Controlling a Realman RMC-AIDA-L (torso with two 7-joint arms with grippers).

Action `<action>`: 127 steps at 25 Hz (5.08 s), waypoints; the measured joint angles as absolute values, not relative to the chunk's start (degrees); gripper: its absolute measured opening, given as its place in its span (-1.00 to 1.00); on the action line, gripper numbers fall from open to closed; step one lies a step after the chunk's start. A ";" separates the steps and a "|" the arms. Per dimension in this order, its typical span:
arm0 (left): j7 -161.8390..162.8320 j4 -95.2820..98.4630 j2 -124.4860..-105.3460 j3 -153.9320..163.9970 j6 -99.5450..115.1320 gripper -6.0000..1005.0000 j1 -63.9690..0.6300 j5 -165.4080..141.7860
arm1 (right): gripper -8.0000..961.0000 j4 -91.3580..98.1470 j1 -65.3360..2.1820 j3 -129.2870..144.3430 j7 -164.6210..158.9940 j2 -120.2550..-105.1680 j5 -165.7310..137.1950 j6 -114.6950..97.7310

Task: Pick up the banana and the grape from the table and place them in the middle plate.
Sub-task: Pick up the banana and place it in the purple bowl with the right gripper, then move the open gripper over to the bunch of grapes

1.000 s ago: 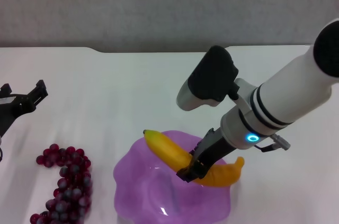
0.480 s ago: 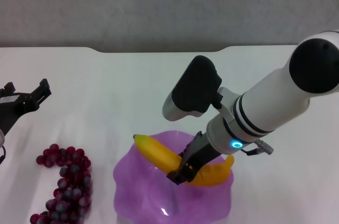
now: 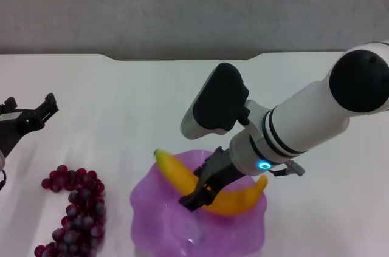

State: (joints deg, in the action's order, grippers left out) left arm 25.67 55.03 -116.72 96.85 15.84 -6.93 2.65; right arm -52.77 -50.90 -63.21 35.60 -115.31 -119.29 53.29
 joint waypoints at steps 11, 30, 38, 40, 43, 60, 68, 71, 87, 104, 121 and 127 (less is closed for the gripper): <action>25.66 54.80 -116.72 96.57 16.26 0.77 -6.34 2.73 | 0.81 -58.54 -45.51 -67.14 37.35 -114.83 -121.70 49.33; 25.34 37.17 -116.76 96.14 36.17 0.77 -10.79 6.23 | 0.84 -53.22 -28.11 -74.37 44.62 -114.94 -128.41 10.33; 25.62 27.98 -116.89 96.15 44.82 0.77 -14.75 6.68 | 0.84 -37.49 -27.18 -63.78 38.72 -115.09 -128.29 -19.29; 25.63 26.63 -116.90 96.16 45.89 0.77 -15.24 7.10 | 0.84 -33.85 -27.22 -60.98 34.71 -115.11 -128.31 -24.80; 25.50 24.47 -116.90 96.19 48.10 0.77 -15.87 7.60 | 0.84 -28.71 -27.16 -57.77 27.30 -115.11 -128.57 -31.91; 25.08 12.66 -117.04 96.25 57.26 0.77 -20.29 11.89 | 0.84 -17.29 -24.99 -49.47 12.49 -115.42 -128.59 -46.26; 25.49 12.70 -117.07 96.53 58.18 0.77 -20.01 12.06 | 0.84 -16.88 -25.18 -48.19 11.23 -115.36 -128.67 -45.42; 26.00 14.27 -117.07 96.95 58.40 0.77 -19.40 11.81 | 0.84 -16.50 -25.37 -48.17 11.21 -115.29 -128.78 -43.96; 27.10 68.17 -116.24 98.78 7.48 0.77 -0.59 -1.25 | 0.84 -15.91 -25.86 -48.16 11.16 -115.21 -128.68 -42.75; -19.99 93.30 -116.28 84.56 -56.03 0.77 -5.55 34.29 | 0.84 -15.91 -26.39 -47.98 11.16 -115.16 -129.02 -42.78; -21.41 83.40 -116.76 85.83 -67.38 0.77 -13.29 27.75 | 0.84 -15.91 -26.55 -47.46 11.16 -115.23 -128.67 -42.71; -25.09 78.96 -116.58 84.41 -65.76 0.77 -14.13 34.09 | 0.84 -15.91 -26.54 -47.46 11.16 -115.23 -128.70 -42.71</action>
